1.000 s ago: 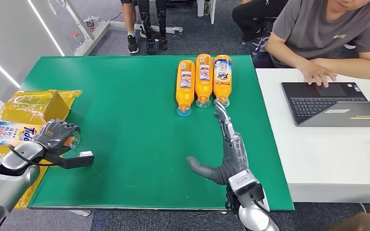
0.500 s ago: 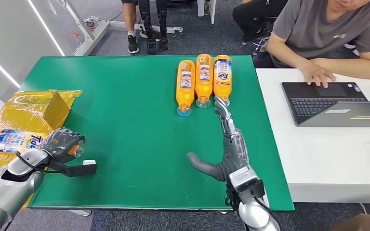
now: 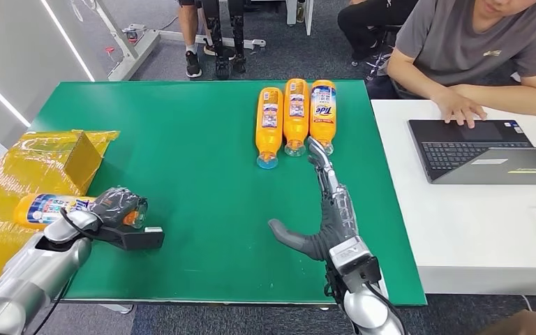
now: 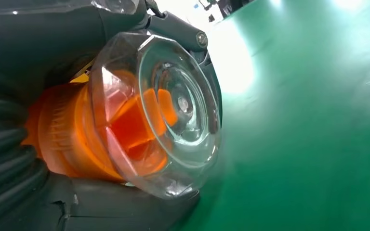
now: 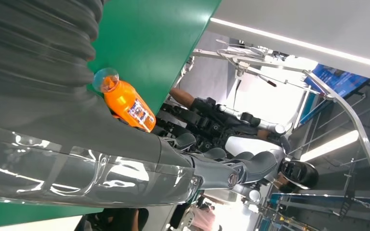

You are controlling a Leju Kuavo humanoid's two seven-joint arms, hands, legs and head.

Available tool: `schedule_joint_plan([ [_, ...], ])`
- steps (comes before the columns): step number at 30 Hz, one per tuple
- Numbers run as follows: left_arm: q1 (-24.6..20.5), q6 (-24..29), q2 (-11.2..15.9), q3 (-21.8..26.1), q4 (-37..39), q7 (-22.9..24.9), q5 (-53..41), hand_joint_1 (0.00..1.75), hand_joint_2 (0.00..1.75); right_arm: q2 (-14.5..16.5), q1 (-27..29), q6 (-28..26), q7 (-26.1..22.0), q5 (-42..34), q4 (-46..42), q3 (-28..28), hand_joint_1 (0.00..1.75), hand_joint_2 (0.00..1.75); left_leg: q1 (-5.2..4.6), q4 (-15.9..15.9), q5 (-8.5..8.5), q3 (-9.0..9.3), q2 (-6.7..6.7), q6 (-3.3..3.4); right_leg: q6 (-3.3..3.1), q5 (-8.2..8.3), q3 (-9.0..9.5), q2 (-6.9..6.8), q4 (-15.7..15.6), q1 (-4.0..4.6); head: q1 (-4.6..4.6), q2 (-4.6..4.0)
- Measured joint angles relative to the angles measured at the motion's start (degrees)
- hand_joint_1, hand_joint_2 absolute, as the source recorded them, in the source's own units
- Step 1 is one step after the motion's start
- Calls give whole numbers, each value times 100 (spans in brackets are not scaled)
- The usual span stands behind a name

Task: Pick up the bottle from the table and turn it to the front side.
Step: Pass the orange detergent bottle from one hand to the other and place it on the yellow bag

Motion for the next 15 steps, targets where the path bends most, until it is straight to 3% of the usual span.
schedule_joint_plan([
  [3,-141,-185,-101,-32,183,-10,15,174,175,1,1,-19,-3,14,8,0,0,175,0,-1,1,2,-6,0,-1,-1,3,-9,0,0,0,0],
  [4,-176,-198,-128,-47,238,-9,15,142,175,1,1,-29,-8,18,14,0,0,175,0,-1,2,2,-8,0,-1,-1,5,-11,0,0,-1,0],
  [7,-264,-113,-215,-97,396,50,18,11,175,2,4,-68,-38,31,41,0,0,175,0,-1,7,5,-13,0,0,-1,8,-17,0,0,-1,0],
  [8,-287,-67,-251,-113,452,97,22,0,175,6,5,-84,-48,38,49,0,0,175,0,-1,9,5,-15,0,0,0,9,-20,1,0,-1,0],
  [15,-446,2,-412,-165,715,349,27,0,175,38,7,-153,-85,63,62,0,0,175,0,-1,15,11,-21,-2,3,5,20,-26,1,0,0,0],
])
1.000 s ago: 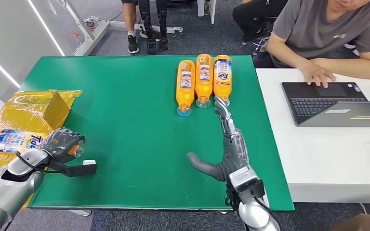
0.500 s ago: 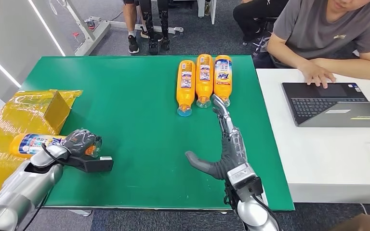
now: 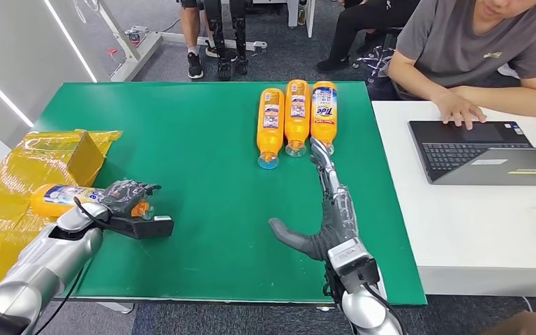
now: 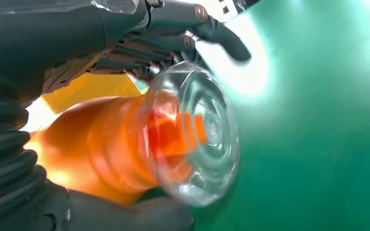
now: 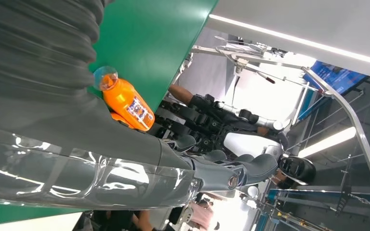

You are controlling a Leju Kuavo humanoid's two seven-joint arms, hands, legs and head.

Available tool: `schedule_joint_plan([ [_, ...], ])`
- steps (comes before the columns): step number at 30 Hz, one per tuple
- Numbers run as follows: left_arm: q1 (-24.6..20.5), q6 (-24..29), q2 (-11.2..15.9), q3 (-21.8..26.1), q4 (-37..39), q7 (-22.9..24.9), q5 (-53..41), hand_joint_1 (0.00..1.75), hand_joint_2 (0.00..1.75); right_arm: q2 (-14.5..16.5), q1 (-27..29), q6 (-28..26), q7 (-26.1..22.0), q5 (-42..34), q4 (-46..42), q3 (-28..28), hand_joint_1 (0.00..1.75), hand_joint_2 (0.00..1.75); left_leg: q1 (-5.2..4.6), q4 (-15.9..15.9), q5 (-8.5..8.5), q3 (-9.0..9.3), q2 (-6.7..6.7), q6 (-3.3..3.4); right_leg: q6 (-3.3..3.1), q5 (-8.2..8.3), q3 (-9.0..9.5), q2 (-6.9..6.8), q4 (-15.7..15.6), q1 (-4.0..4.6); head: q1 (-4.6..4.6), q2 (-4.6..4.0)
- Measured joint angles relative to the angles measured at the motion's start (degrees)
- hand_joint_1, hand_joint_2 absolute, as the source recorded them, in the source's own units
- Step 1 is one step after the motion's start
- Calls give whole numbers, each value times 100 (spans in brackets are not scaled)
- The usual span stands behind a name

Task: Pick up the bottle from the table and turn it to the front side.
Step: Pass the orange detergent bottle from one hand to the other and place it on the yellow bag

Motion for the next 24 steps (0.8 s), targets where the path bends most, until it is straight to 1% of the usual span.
schedule_joint_plan([
  [8,-47,16,3,-3,101,-17,101,0,175,1,2,-13,-4,20,36,-2,0,175,1,-2,0,3,2,-1,-5,3,1,4,1,0,-1,0],
  [15,-19,-34,188,-2,119,-216,247,0,175,1,19,-76,-17,57,43,-9,0,175,3,-4,-3,8,24,-4,-6,3,-2,28,3,0,0,0],
  [19,69,-35,355,0,63,-274,355,0,175,1,63,-102,-22,60,41,-28,0,175,3,-7,-3,12,28,-5,-7,2,-1,32,3,0,1,0],
  [24,371,-16,746,49,-347,-265,508,0,175,1,145,-102,-67,69,28,-82,0,175,2,-14,-5,22,39,-8,-10,1,1,43,4,0,0,0],
])
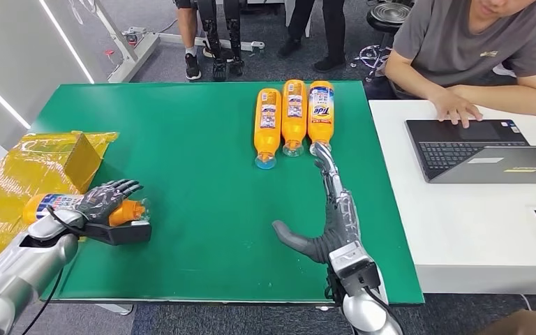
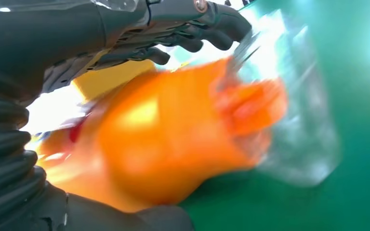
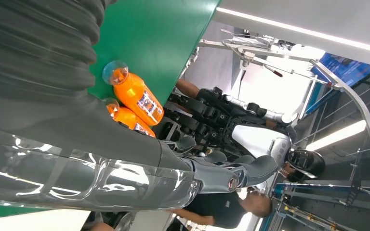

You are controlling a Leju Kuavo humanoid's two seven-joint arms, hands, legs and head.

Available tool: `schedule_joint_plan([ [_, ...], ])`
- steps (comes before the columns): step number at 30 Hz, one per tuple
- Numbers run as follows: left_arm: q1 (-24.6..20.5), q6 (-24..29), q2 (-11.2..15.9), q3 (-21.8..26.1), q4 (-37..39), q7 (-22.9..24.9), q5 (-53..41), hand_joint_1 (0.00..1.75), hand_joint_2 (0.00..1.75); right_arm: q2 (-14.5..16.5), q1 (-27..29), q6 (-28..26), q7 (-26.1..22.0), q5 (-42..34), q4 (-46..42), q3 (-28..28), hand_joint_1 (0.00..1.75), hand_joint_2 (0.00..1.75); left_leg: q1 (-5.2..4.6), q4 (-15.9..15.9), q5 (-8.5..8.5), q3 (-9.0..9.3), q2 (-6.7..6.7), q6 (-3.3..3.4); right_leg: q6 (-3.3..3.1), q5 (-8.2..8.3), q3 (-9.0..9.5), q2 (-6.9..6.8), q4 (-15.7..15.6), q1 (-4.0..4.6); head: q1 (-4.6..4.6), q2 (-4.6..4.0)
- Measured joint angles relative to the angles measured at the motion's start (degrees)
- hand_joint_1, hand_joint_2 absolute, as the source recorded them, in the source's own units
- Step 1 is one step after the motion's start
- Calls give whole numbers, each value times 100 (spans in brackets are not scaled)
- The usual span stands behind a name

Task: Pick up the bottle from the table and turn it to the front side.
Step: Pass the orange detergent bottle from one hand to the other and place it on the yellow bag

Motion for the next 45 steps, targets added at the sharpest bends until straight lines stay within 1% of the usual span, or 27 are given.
schedule_joint_plan([
  [5,523,105,439,187,-750,151,75,0,175,-2,69,1,7,17,-76,-45,0,175,0,-2,0,5,6,-1,-3,-2,-1,7,0,0,-1,0],
  [9,817,77,666,316,-1210,274,-30,0,175,-2,124,16,14,36,-132,-72,0,175,0,-2,0,2,4,-1,-7,-5,-2,4,0,0,0,0],
  [15,1027,81,816,406,-1537,329,-94,0,175,-2,168,19,21,43,-168,-88,0,175,-1,-2,0,1,4,-1,-6,-4,-2,4,-1,0,0,0],
  [19,1169,195,897,481,-1748,395,-196,0,175,-2,199,45,51,69,-195,-117,0,175,0,-2,-2,0,5,-3,-7,-4,-5,5,-2,0,-1,0],
  [22,1343,411,975,637,-2011,434,-253,0,175,-2,254,80,55,105,-223,-135,0,175,0,-2,-2,-7,5,-3,-7,-5,-14,5,-2,0,0,0],
  [24,1478,732,1011,813,-2242,464,-279,0,175,-2,299,98,57,119,-247,-143,0,175,1,-2,-2,-11,4,-3,-7,-5,-17,4,-2,1,1,0],
  [27,1720,1474,1009,1182,-2653,557,-305,0,175,-2,361,125,64,117,-278,-152,0,175,0,-2,-4,-14,5,-4,-8,-6,-19,5,-3,1,1,0],
  [29,1908,1960,975,1525,-2984,600,-313,0,175,-2,391,147,67,94,-290,-154,0,175,0,-2,-5,-14,6,-5,-8,-6,-20,6,-4,1,1,0],
  [33,2257,2518,871,2262,-3619,480,-135,0,175,-2,422,207,67,26,-289,-154,0,175,0,-2,-6,-15,6,-4,-7,-6,-20,7,-7,0,1,0],
  [37,2546,2725,761,2895,-4188,252,206,0,175,-2,435,216,65,-36,-286,-153,0,175,0,-2,-6,-16,5,-4,-7,-6,-20,6,-7,0,1,0],
  [40,2715,2754,642,3286,-4556,10,909,0,175,-2,434,217,62,-103,-269,-143,0,175,0,-2,-6,-16,5,-4,-7,-6,-20,6,-7,0,1,0],
  [42,2791,2740,548,3509,-4785,-124,1431,0,175,-2,431,215,62,-136,-246,-126,0,175,0,-2,-6,-16,4,-4,-7,-6,-19,5,-7,0,0,0],
  [45,2869,2726,437,3723,-5012,-184,1639,0,175,-2,428,214,62,-149,-217,-107,0,175,0,-2,-6,-17,3,-4,-7,-6,-19,3,-7,0,1,0],
])
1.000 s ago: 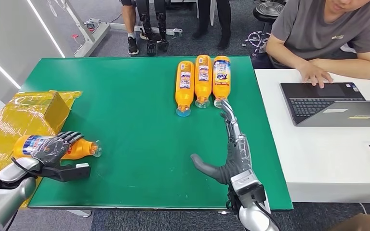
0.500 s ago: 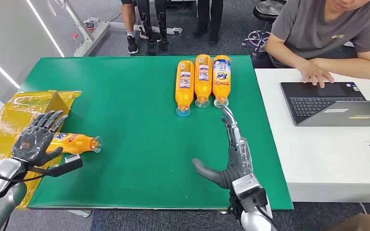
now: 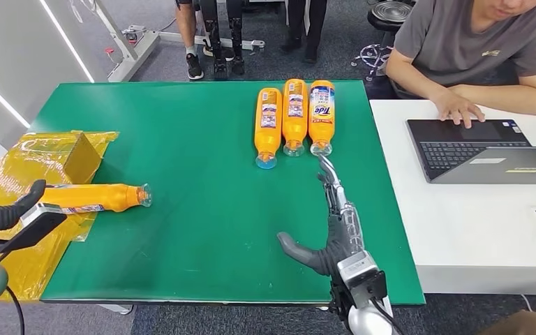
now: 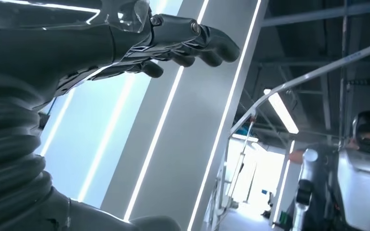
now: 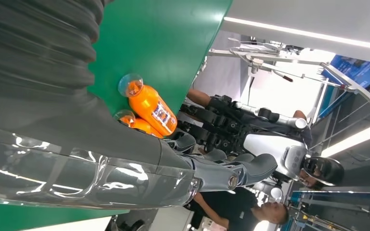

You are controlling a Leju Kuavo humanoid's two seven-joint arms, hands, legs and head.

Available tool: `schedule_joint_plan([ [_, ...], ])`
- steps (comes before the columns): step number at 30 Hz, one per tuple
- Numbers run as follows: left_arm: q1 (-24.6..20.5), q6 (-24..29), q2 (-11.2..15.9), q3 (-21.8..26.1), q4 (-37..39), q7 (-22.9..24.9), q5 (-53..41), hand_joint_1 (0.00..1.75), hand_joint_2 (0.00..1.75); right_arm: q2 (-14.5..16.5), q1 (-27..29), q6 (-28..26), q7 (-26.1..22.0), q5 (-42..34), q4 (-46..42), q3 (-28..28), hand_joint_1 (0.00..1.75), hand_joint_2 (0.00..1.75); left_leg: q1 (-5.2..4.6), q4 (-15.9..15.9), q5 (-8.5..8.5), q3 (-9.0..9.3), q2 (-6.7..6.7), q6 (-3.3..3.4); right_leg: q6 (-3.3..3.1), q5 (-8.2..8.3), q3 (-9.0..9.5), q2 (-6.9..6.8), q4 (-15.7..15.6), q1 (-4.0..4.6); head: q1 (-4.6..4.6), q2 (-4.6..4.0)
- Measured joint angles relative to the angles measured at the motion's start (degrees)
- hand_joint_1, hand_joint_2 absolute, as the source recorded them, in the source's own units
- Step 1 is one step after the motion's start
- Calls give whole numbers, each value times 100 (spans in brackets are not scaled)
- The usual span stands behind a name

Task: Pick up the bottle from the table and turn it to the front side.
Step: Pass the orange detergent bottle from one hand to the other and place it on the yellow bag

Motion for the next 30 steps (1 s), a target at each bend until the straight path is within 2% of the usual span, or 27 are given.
schedule_joint_plan([
  [4,55,-38,-106,137,-164,-64,190,0,175,0,-2,1,0,-22,28,9,0,175,0,0,0,0,-1,0,0,0,1,0,0,0,0,0],
  [7,99,-240,-244,173,-311,-345,938,0,175,0,-23,9,-1,-75,57,44,0,175,-1,0,0,0,-1,0,0,0,0,-1,-1,0,0,0],
  [9,123,-485,-438,155,-439,-556,1573,0,175,0,-66,17,-3,-122,106,91,0,175,-2,1,0,0,-2,0,1,0,1,-3,-3,-1,-1,0],
  [13,115,-685,-996,-155,-659,-732,2697,0,175,1,-198,31,-2,-193,226,197,0,175,-4,5,0,-1,-8,1,2,2,3,-9,-7,-3,0,0],
  [16,76,-516,-1416,-634,-821,-758,3537,0,175,2,-267,32,0,-212,308,264,0,175,-4,10,-3,-2,-12,6,6,4,5,-12,-8,-4,-1,0],
  [18,53,-598,-1688,-946,-926,-768,4082,0,175,2,-281,19,-1,-219,347,285,0,175,-4,12,-5,-3,-11,9,7,4,5,-11,-9,-4,0,0],
  [20,23,-924,-2023,-1155,-976,-764,4681,0,175,-1,-267,-8,-10,-220,367,295,0,175,-6,13,-7,-4,-10,13,11,3,4,-12,-12,-7,-3,0],
  [24,83,-1974,-2777,-1548,-997,-599,6135,0,175,-3,-210,-74,-63,-193,348,297,0,175,-7,14,-11,-11,-22,21,23,-2,9,-22,-14,-8,1,0],
  [26,152,-2188,-3037,-1654,-998,-561,6340,0,175,-2,-179,-107,-78,-158,306,297,0,175,-7,14,-15,-11,-8,25,25,-1,6,-9,-14,-9,-2,0],
  [30,352,-2095,-3387,-1765,-1050,-675,5899,0,175,27,-129,-109,-64,-80,190,296,0,175,-6,13,-18,-11,-7,28,26,-3,4,-9,-15,-7,-1,0],
])
